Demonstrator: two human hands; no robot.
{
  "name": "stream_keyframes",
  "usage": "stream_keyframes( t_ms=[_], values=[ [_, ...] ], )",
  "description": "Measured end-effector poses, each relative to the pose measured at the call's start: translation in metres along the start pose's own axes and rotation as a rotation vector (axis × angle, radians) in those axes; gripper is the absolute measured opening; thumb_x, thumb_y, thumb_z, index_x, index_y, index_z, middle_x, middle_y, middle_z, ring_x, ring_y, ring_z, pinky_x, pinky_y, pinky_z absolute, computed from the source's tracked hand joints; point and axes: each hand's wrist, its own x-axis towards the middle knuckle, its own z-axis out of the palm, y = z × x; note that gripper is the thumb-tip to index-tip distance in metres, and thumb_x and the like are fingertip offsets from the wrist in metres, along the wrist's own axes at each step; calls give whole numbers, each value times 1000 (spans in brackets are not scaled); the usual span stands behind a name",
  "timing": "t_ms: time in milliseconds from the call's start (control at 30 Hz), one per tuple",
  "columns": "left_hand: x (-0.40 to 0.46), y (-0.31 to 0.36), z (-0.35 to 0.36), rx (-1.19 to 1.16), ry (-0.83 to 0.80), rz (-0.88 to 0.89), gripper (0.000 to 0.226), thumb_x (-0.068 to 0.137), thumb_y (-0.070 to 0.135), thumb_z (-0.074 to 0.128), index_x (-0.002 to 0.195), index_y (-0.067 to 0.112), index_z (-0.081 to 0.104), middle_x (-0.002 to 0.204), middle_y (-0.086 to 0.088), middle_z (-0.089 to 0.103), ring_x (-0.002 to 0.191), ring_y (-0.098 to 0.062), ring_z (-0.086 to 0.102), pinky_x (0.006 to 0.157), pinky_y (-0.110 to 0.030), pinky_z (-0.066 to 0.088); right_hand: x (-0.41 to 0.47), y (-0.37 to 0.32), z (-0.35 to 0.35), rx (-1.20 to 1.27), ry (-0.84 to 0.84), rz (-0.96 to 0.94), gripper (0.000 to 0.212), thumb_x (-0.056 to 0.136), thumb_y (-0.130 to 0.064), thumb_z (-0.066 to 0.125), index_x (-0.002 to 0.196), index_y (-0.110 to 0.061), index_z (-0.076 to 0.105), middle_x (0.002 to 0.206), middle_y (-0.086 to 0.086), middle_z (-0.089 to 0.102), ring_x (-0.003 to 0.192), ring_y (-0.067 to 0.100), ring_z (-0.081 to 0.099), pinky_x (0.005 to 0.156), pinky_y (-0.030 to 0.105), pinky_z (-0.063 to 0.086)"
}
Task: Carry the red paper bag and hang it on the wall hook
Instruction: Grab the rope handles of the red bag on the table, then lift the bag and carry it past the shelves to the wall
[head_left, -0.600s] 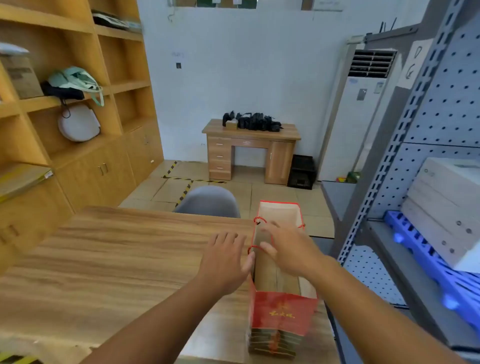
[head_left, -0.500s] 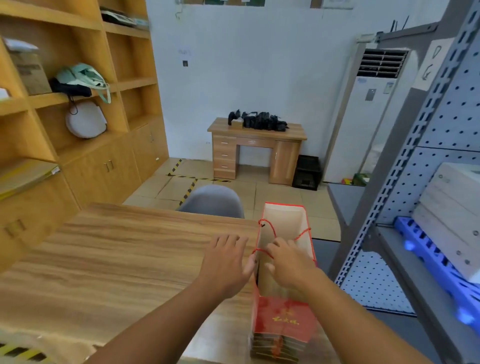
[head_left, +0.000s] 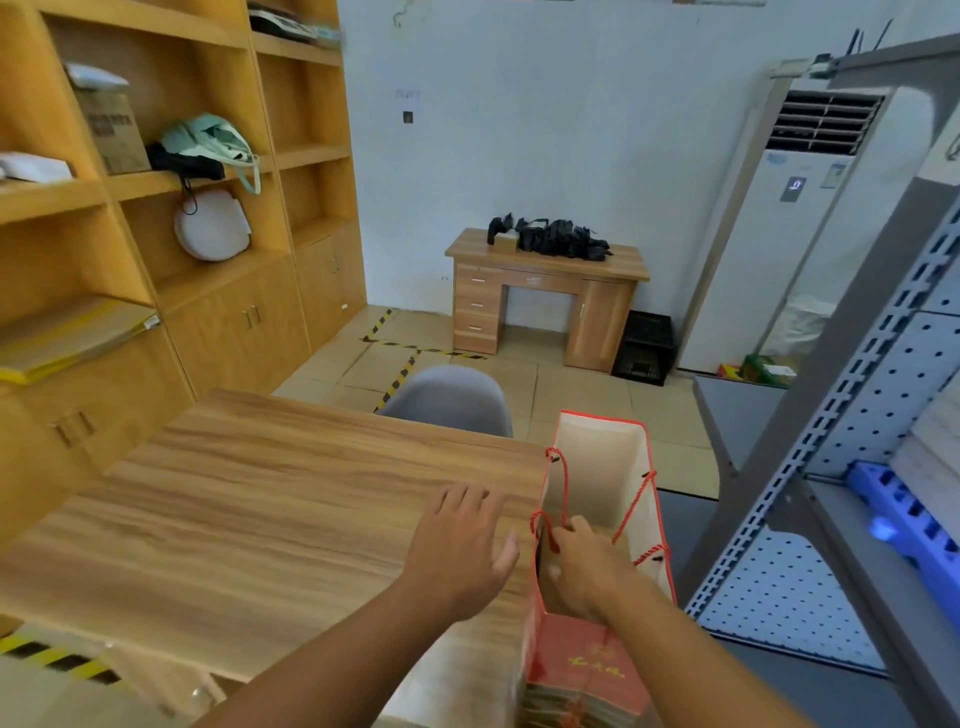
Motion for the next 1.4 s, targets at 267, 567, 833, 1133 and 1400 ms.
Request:
stream_keyframes(
  t_ms=[267, 567, 833, 1133, 1400],
  values=[
    [1, 5, -4, 16, -14, 14, 52, 91, 52, 34, 122, 22, 63, 118, 2, 68, 113, -21, 59, 103, -40, 47, -3, -2, -29, 34, 97, 20, 19, 97, -19, 58, 110, -7, 65, 114, 13, 55, 97, 32, 62, 79, 40, 53],
    [22, 34, -31, -46, 106, 22, 57, 92, 67, 33, 123, 28, 60, 118, 8, 68, 111, -16, 59, 101, -36, 46, -8, -23, -136, 149, 444, 17, 39, 90, -16, 66, 59, -13, 42, 79, 6, 42, 64, 23, 47, 47, 28, 27],
    [32, 75, -68, -147, 111, -187, 95, 61, 88, 25, 123, 25, 57, 106, 7, 68, 106, -18, 60, 103, -38, 32, -12, -51, -134, 438, 524, 56, 24, 81, -16, 70, 64, -9, 54, 58, 3, 45, 57, 25, 47, 49, 31, 38],
    [24, 22, -91, -172, 111, -209, 16, 82, 33, 61, 81, 19, 52, 68, 7, 53, 71, -26, 56, 79, -36, 37, -28, -82, -148, 552, 300, -73, 28, 80, -16, 66, 56, -3, 60, 57, 15, 58, 59, 21, 53, 56, 32, 42],
    [-20, -47, -137, -40, 118, -170, 23, 83, 36, 44, 80, 22, 63, 75, -2, 66, 73, -27, 62, 65, -41, 44, -57, -139, -160, 470, -168, -473, 5, 90, -12, 61, 86, -10, 65, 77, 1, 64, 71, 12, 58, 68, 24, 47]
  ],
)
